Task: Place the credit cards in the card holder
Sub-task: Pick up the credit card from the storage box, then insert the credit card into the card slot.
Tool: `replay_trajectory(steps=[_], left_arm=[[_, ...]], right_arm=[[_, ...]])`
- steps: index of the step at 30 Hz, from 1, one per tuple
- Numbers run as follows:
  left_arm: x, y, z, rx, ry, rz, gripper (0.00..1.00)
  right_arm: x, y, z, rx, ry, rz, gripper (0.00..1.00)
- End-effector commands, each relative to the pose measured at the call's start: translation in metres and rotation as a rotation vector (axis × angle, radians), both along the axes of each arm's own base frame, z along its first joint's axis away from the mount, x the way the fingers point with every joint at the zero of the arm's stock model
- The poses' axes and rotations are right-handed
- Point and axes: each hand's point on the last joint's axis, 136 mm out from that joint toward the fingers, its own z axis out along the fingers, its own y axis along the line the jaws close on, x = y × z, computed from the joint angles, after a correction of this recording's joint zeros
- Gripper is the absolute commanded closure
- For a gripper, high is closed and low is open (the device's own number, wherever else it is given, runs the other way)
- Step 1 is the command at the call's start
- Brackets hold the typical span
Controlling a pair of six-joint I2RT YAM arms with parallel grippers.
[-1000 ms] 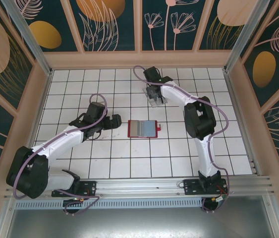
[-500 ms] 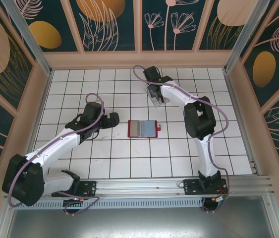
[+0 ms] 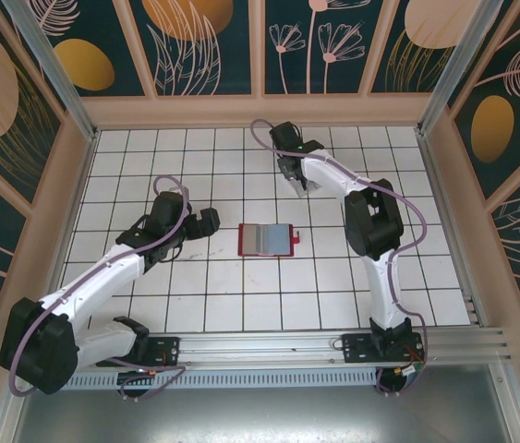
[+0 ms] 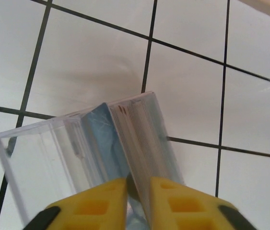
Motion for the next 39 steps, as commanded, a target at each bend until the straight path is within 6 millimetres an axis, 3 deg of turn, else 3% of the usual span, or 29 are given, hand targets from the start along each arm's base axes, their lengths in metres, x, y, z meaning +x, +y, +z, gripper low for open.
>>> replay_trajectory(steps=[1,5,9,15,17,19,20,23,27,32,39], left_arm=[[-0.005,0.008,-0.001,-0.006,0.003,0.03,0.01],[-0.006,0.009,0.002,-0.004,-0.005,0.036,0.01],[-0.005,0.01,0.005,0.002,-0.015,0.029,0.01],[-0.004,0.005,0.019,-0.026,-0.046,0.013,0.01],[-0.004,-0.009,0.03,-0.081,-0.081,-0.058,0.01],[-0.009,-0.036,0.057,-0.258,-0.194,-0.168,0.01],[-0.012,-0.038,0.066,-0.332,-0.237,-0.165,0.01],[-0.015,-0.012,0.068,-0.446,-0.299,0.022,0.01],[-0.017,0.004,0.052,-0.345,-0.271,0.08,0.01],[-0.02,-0.003,0.032,-0.246,-0.162,0.01,0.01],[-0.031,-0.037,-0.007,-0.292,-0.018,-0.161,0.01]], right_arm=[[0.002,-0.008,0.013,0.018,-0.011,-0.011,0.86],[0.001,-0.003,0.014,0.046,0.002,0.004,0.95],[0.0,0.005,0.019,0.109,0.014,0.027,0.98],[-0.004,0.012,0.046,0.254,0.018,0.06,1.0],[-0.006,0.013,0.055,0.294,0.021,0.07,1.0],[-0.011,0.015,0.063,0.332,0.021,0.078,1.0],[-0.015,0.016,0.066,0.354,0.018,0.078,1.0],[-0.032,0.026,0.073,0.462,0.022,0.108,1.0],[-0.062,0.033,0.087,0.618,0.005,0.129,1.0],[-0.113,0.047,0.085,0.818,0.081,0.182,1.0],[-0.184,0.056,0.056,1.086,0.198,0.16,1.0]])
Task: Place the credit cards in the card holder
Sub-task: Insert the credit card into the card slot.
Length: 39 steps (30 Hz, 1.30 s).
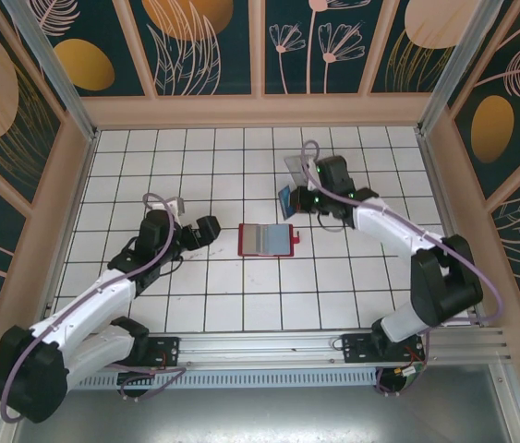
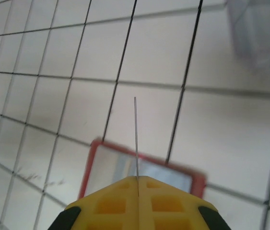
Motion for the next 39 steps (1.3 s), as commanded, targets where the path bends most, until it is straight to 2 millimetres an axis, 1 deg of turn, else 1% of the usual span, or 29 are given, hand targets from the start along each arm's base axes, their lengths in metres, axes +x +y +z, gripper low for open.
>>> replay_trajectory(steps=[1,5,6,8,9,10,11,14,18,23,26,29,31,32,34,39], left_arm=[[-0.008,-0.022,-0.014,-0.037,0.057,-0.132,0.01],[-0.013,-0.054,-0.034,-0.096,0.151,-0.287,0.01],[-0.012,-0.059,-0.04,-0.093,0.173,-0.306,0.01],[-0.011,-0.064,-0.052,-0.069,0.209,-0.327,0.04],[-0.012,-0.068,-0.055,-0.064,0.216,-0.344,0.09],[-0.013,-0.07,-0.059,-0.058,0.225,-0.353,0.11],[-0.013,-0.071,-0.063,-0.05,0.233,-0.359,0.12],[-0.012,-0.072,-0.073,-0.032,0.249,-0.36,0.14],[-0.012,-0.075,-0.078,-0.028,0.258,-0.367,0.16],[-0.011,-0.073,-0.091,0.009,0.302,-0.355,0.2],[-0.008,-0.07,-0.095,0.025,0.313,-0.338,0.22],[-0.006,-0.07,-0.097,0.027,0.319,-0.328,0.28],[-0.004,-0.071,-0.101,0.03,0.325,-0.326,0.37],[-0.003,-0.072,-0.102,0.031,0.331,-0.33,0.45],[-0.002,-0.073,-0.105,0.033,0.342,-0.326,0.49],[0.005,-0.069,-0.112,0.067,0.346,-0.295,0.55]], right_arm=[[-0.023,0.023,0.011,0.231,0.036,0.03,1.0],[-0.043,0.025,-0.017,0.277,0.104,0.065,1.0],[-0.047,0.025,-0.025,0.284,0.126,0.075,1.0],[-0.053,0.027,-0.037,0.3,0.158,0.094,1.0],[-0.055,0.027,-0.044,0.307,0.18,0.105,1.0],[-0.056,0.028,-0.047,0.315,0.191,0.11,1.0],[-0.057,0.029,-0.051,0.323,0.2,0.117,1.0],[-0.057,0.031,-0.059,0.356,0.238,0.132,1.0],[-0.056,0.03,-0.069,0.403,0.289,0.123,1.0],[-0.052,0.026,-0.08,0.397,0.313,0.117,1.0],[-0.051,0.027,-0.086,0.401,0.333,0.123,1.0],[-0.05,0.03,-0.091,0.412,0.358,0.129,1.0],[-0.05,0.031,-0.094,0.414,0.364,0.129,1.0],[-0.049,0.032,-0.095,0.415,0.366,0.126,1.0],[-0.048,0.032,-0.096,0.419,0.366,0.121,1.0],[-0.044,0.031,-0.099,0.408,0.361,0.1,1.0]])
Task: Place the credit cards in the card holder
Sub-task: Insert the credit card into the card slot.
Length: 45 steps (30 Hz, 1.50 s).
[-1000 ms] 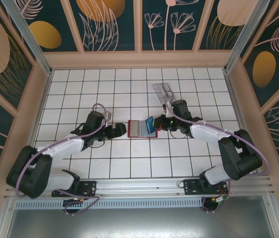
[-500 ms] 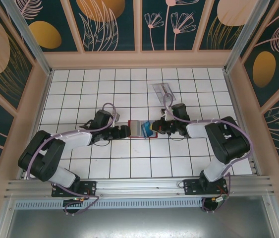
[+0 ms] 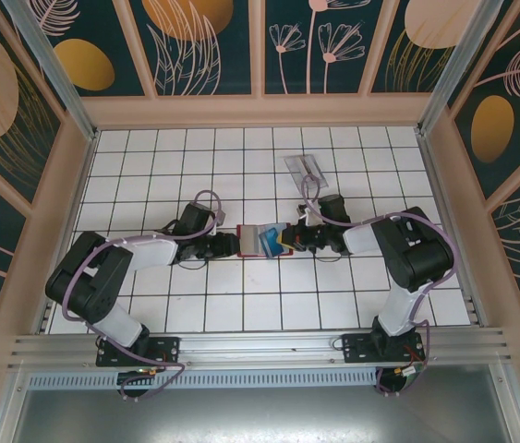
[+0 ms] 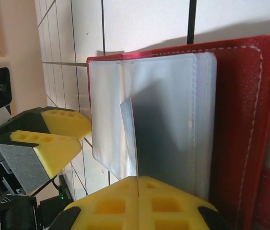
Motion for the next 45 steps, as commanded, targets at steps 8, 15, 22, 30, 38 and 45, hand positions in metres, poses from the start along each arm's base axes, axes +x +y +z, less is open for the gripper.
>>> replay_trajectory(steps=[8,15,22,30,38,45], left_arm=[[0.008,0.006,-0.013,0.063,0.001,0.043,0.61],[0.005,0.006,-0.016,0.042,0.002,0.05,0.66],[0.004,0.006,-0.015,0.041,-0.003,0.051,0.7],[0.003,0.005,-0.016,0.035,0.008,0.047,0.71],[0.002,0.004,-0.014,0.007,0.003,0.058,0.72],[-0.004,-0.001,-0.016,-0.027,0.015,0.048,0.76]], right_arm=[[0.017,0.008,0.002,-0.031,-0.039,-0.041,1.0],[0.016,0.023,-0.006,-0.066,-0.057,-0.032,1.0],[0.018,0.022,-0.006,-0.048,-0.077,-0.072,1.0],[0.02,0.015,-0.009,-0.05,-0.103,-0.142,1.0],[0.008,0.031,-0.009,-0.051,-0.119,-0.196,1.0],[0.006,0.032,-0.007,-0.056,-0.132,-0.26,1.0]])
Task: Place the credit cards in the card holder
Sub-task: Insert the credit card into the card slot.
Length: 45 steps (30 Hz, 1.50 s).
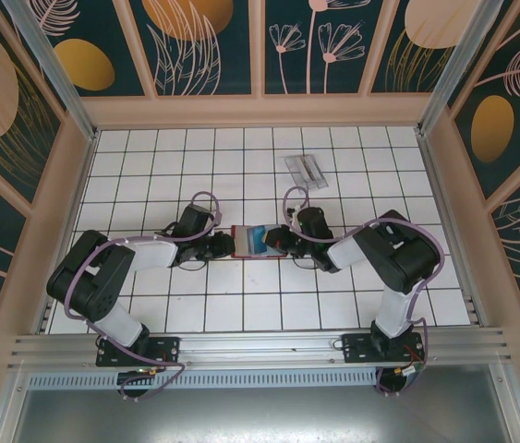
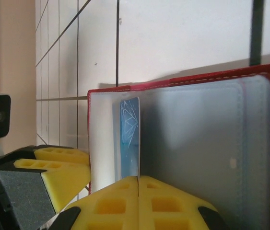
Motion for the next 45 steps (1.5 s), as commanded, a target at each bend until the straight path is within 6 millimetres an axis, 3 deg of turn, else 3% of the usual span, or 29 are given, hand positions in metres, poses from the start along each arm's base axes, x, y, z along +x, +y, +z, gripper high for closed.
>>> replay_trajectory(steps=[1,10,19,24,29,34,40,45], left_arm=[[-0.008,-0.007,-0.009,-0.03,0.021,-0.017,0.76],[-0.005,-0.007,-0.01,-0.018,0.031,-0.005,0.82],[-0.007,-0.001,-0.012,0.006,0.039,0.024,0.82],[-0.004,0.006,-0.009,0.036,0.031,0.058,0.7],[-0.001,0.011,0.0,0.056,0.009,0.079,0.68],[-0.004,0.014,-0.008,0.076,0.034,0.087,0.71],[-0.002,0.026,-0.011,0.135,0.034,0.136,0.63],[-0.002,0.028,-0.012,0.143,0.033,0.138,0.63]], right_arm=[[0.001,-0.005,-0.001,-0.015,-0.01,-0.071,1.0],[-0.004,0.001,0.003,0.016,0.016,-0.106,1.0],[-0.003,0.012,0.016,0.085,0.018,-0.101,1.0],[-0.006,0.014,0.007,0.063,0.036,-0.111,1.0],[-0.004,0.006,0.001,0.029,0.036,-0.149,1.0],[-0.002,0.011,0.002,0.04,0.04,-0.144,0.98],[-0.005,0.01,-0.003,-0.002,0.047,-0.14,0.85],[-0.002,0.001,-0.003,-0.099,0.023,-0.146,0.78]])
